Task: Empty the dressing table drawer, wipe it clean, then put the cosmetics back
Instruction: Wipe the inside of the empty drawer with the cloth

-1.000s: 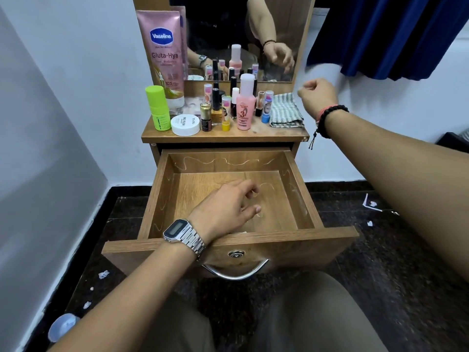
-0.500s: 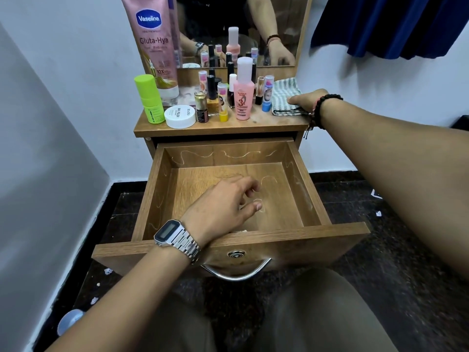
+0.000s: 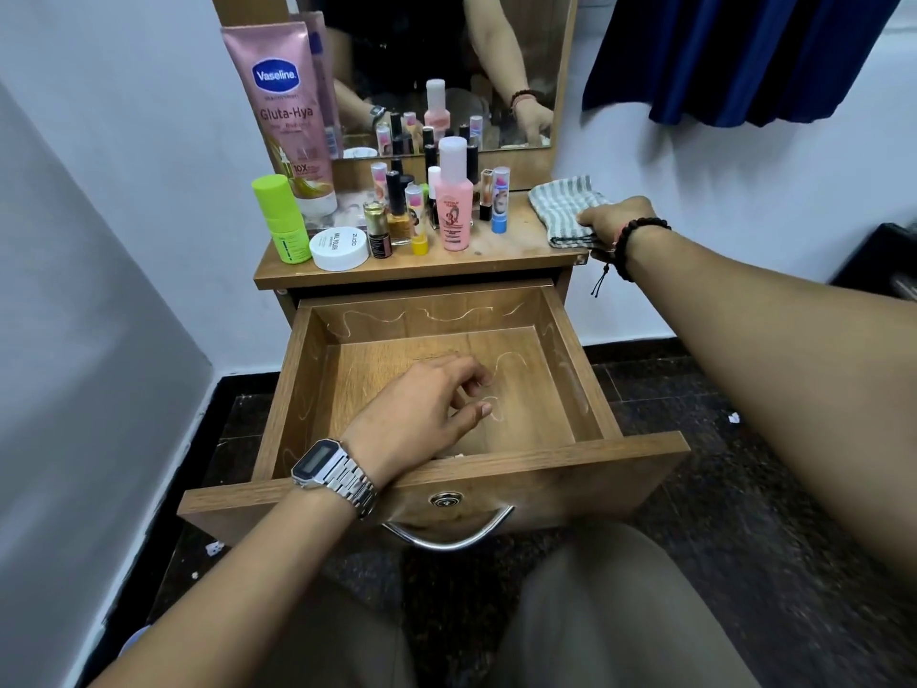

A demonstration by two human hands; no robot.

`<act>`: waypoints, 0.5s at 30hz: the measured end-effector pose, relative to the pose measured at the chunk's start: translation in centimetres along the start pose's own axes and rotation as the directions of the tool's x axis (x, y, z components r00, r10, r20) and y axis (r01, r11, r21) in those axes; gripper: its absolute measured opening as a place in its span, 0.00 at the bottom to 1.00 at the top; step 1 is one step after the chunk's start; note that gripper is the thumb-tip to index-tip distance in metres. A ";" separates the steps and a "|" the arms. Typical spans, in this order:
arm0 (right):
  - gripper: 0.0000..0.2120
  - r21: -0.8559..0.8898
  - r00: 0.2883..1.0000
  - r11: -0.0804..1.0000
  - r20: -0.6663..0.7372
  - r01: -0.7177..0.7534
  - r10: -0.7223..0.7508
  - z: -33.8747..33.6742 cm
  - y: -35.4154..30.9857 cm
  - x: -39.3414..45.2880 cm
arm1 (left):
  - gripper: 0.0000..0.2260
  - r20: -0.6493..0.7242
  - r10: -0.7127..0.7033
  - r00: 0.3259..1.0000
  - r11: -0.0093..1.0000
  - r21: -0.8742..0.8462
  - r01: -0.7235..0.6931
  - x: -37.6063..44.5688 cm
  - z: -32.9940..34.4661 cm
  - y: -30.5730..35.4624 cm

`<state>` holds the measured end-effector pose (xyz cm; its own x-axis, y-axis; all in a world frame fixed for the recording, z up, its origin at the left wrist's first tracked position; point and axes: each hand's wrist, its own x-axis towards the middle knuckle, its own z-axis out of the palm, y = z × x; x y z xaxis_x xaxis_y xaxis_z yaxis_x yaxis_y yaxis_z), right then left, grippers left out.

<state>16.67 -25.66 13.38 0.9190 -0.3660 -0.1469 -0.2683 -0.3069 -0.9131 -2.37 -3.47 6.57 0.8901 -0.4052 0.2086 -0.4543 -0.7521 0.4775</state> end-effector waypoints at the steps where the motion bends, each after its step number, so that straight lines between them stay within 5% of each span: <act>1: 0.21 0.012 1.000 1.000 0.001 -0.002 0.002 -0.2 0.3 0.3 | 0.09 -0.003 0.001 1.000 1.000 0.004 -0.001 0.0 0.0 0.1; 6: 0.20 0.067 1.000 0.998 0.017 0.009 -0.010 -1.5 1.9 0.9 | 0.09 -0.019 0.008 1.000 0.999 0.041 -0.007 -0.1 -0.1 0.2; 10: 0.07 0.115 0.999 0.993 0.040 0.027 -0.032 -2.8 2.6 -1.6 | 0.08 -0.029 0.002 1.000 0.997 0.081 0.000 -0.1 -0.2 0.3; 15: 0.12 0.155 0.992 0.984 0.085 0.084 -0.098 -4.8 3.0 -5.6 | 0.07 -0.040 -0.008 0.999 0.983 0.186 0.015 -0.3 -0.6 1.1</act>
<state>9.37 -28.77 13.25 0.9621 -0.2581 -0.0884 -0.1420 -0.1971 -0.9700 -3.15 -3.84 7.52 0.8943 -0.3784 0.2388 -0.4398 -0.8415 0.3139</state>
